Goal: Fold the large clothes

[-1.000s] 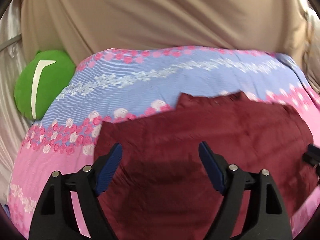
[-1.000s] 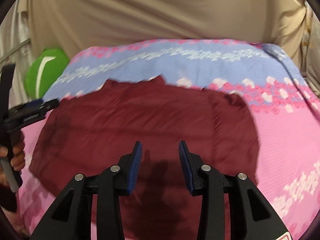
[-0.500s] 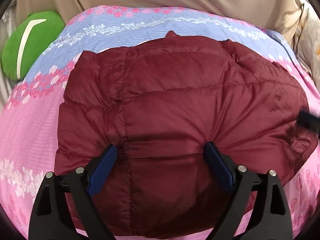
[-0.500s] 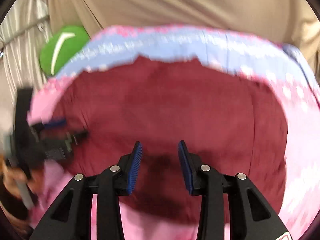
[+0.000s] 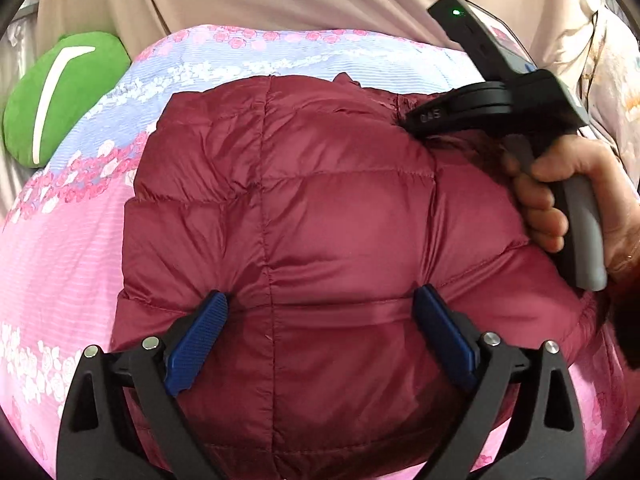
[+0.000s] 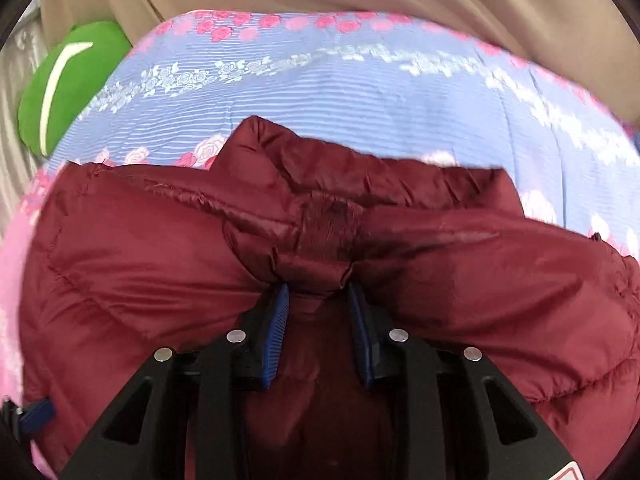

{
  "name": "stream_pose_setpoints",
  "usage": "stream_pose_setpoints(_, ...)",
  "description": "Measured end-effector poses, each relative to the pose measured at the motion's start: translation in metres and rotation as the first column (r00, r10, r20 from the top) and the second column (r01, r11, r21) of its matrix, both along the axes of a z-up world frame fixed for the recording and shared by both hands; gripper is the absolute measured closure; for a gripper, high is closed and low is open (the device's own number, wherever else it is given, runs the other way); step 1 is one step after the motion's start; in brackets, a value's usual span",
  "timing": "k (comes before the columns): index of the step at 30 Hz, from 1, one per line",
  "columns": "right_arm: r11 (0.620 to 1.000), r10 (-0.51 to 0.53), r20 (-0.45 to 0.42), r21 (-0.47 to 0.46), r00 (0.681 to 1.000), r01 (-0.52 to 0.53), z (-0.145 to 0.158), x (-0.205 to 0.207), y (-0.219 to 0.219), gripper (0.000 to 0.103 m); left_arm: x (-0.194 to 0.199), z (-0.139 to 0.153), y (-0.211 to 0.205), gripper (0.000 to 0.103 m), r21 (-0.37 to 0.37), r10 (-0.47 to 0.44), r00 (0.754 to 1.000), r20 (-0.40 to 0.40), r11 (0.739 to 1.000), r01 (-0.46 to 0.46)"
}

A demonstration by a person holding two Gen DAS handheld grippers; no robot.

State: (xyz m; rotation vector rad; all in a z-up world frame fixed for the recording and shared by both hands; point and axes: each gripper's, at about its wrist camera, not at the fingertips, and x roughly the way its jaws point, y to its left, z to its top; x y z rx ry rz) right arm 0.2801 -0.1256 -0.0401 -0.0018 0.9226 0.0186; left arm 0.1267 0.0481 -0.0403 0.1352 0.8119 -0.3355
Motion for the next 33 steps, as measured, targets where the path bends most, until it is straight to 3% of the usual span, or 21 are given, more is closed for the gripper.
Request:
stream_pose_setpoints(4,1.000,-0.005,0.038,-0.021,0.999,0.006,-0.003,0.001,0.002,0.077,-0.001,0.007,0.009,0.010,-0.034,0.040,0.999,0.001,0.999,-0.040)
stream_pose_setpoints(9,0.992,-0.060,0.084,0.116,0.995,0.050,0.015,-0.022,-0.022,0.077,-0.009,0.027,0.043,0.010,-0.069,0.141,0.990,0.016,0.988,-0.140)
stream_pose_setpoints(12,0.982,-0.045,0.134,0.189,0.990,0.019,0.039,-0.061,-0.037,0.077,-0.020,0.030,0.081,0.010,-0.098,0.251,0.968,-0.004,0.963,-0.250)
stream_pose_setpoints(17,0.987,-0.025,0.121,0.163,0.992,0.005,0.046,-0.122,-0.051,0.077,-0.026,0.008,0.126,0.010,-0.163,0.371,0.918,-0.139,0.906,-0.390)
stream_pose_setpoints(21,0.989,0.022,0.096,0.142,0.995,-0.036,0.028,-0.159,-0.047,0.078,-0.025,-0.005,0.130,0.008,-0.232,0.342,0.917,-0.205,0.893,-0.385)
stream_pose_setpoints(23,0.989,0.033,0.053,0.143,0.998,-0.041,0.005,-0.162,-0.044,0.079,-0.021,-0.005,0.123,0.008,-0.217,0.339,0.922,-0.187,0.901,-0.375)
stream_pose_setpoints(26,0.994,0.034,0.079,0.102,0.996,-0.042,-0.013,-0.162,-0.042,0.081,-0.014,-0.007,0.110,0.009,-0.171,0.327,0.929,-0.170,0.919,-0.355)
stream_pose_setpoints(28,0.994,0.021,0.064,0.106,0.998,-0.028,-0.001,-0.161,-0.039,0.078,-0.011,-0.005,0.107,0.012,-0.190,0.297,0.938,-0.180,0.925,-0.330)
stream_pose_setpoints(33,0.986,0.065,0.143,0.141,0.988,-0.085,0.041,-0.142,-0.029,0.078,-0.004,-0.003,0.100,0.017,-0.251,0.241,0.949,-0.201,0.924,-0.288)
